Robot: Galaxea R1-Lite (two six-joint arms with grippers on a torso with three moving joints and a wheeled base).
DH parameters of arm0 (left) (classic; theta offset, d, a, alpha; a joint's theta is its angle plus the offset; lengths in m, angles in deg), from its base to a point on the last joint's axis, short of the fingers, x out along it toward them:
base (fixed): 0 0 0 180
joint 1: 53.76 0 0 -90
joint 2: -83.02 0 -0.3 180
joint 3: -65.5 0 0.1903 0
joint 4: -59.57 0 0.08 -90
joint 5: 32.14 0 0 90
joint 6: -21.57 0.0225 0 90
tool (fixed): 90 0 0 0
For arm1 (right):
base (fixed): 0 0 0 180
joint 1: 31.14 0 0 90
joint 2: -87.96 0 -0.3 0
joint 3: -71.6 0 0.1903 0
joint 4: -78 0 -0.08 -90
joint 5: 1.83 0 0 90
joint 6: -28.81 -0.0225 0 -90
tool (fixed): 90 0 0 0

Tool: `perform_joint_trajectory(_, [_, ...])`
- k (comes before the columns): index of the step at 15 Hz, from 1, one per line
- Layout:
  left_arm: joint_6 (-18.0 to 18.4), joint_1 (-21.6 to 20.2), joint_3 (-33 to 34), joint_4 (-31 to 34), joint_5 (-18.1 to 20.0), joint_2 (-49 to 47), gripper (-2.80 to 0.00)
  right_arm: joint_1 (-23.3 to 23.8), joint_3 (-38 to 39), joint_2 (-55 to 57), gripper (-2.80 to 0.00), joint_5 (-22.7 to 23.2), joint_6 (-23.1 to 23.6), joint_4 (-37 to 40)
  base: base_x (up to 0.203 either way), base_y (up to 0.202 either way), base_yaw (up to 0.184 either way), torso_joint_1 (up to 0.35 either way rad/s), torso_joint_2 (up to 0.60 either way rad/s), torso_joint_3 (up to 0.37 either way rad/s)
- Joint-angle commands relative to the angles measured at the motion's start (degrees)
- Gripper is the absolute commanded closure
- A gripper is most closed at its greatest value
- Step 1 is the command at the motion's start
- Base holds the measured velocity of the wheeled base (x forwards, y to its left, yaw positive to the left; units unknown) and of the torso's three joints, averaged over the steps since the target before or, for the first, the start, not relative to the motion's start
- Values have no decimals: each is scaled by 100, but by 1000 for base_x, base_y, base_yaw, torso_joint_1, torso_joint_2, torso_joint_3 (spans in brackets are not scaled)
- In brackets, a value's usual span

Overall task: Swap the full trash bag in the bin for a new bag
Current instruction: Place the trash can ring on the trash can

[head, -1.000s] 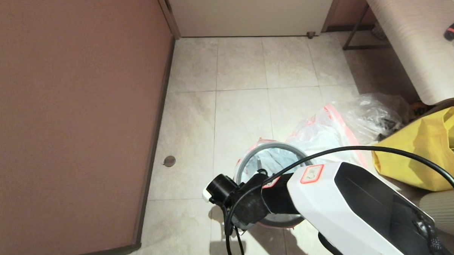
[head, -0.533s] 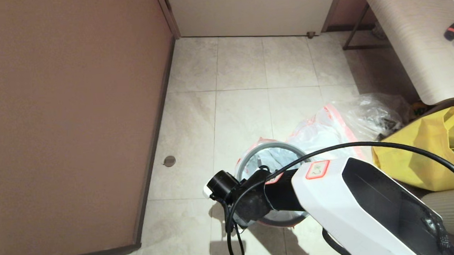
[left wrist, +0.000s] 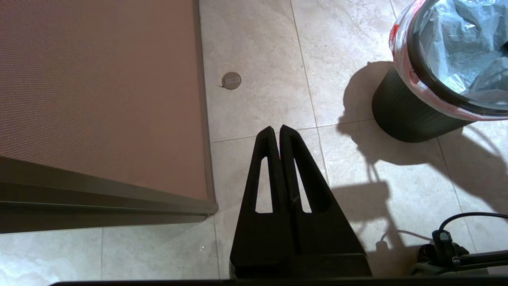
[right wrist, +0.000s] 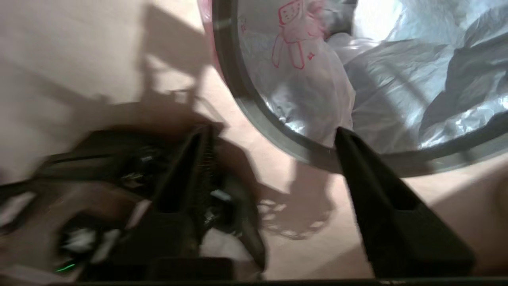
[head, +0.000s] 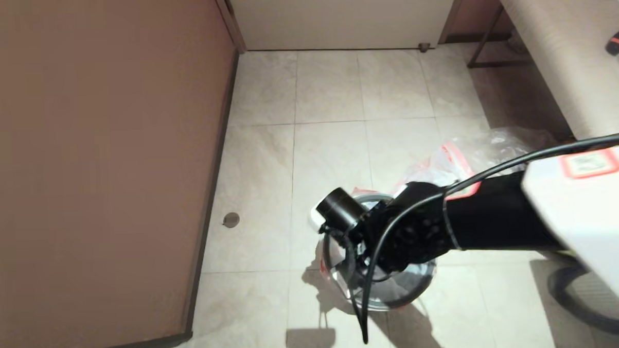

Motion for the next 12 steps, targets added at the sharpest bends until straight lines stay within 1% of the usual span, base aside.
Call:
perform_joint_trajectory(1, [4,-2,0,0,0,-7,0,464,181,-870,0,875,-27,17,0,0,0,0,0,0])
perform_joint_trajectory(2, [4,-2,0,0,0,-7,0,848,133,-930,0,1324,16,26,0,0,0,0,0,0])
perform_joint_trajectory(3, [4,-2,0,0,0,-7,0,1274,24,-936,0,1834,152,36,0,0,0,0,0,0])
perform_joint_trajectory(5, [4,-2,0,0,0,-7,0,2098,-376,-777,0,3034,535,94,0,0,0,0,0,0])
perform_joint_trajectory(6, [4,-2,0,0,0,-7,0,2451,-711,-544,0,3518,790,196,0,0,0,0,0,0])
perform_joint_trajectory(7, [4,-2,0,0,0,-7,0,2790,-975,-272,0,3962,1250,358,0,0,0,0,0,0])
perform_joint_trajectory(8, [4,-2,0,0,0,-7,0,3020,-1161,0,0,4295,1768,507,0,0,0,0,0,0])
perform_joint_trajectory(9, [4,-2,0,0,0,-7,0,3184,-1344,250,0,4468,2166,674,0,0,0,0,0,0])
perform_joint_trajectory(10, [4,-2,0,0,0,-7,0,3322,-1547,466,0,4568,2502,888,0,0,0,0,0,0])
perform_joint_trajectory(12, [4,-10,0,0,0,-7,0,3525,-1601,636,0,4645,3183,1188,0,0,0,0,0,0])
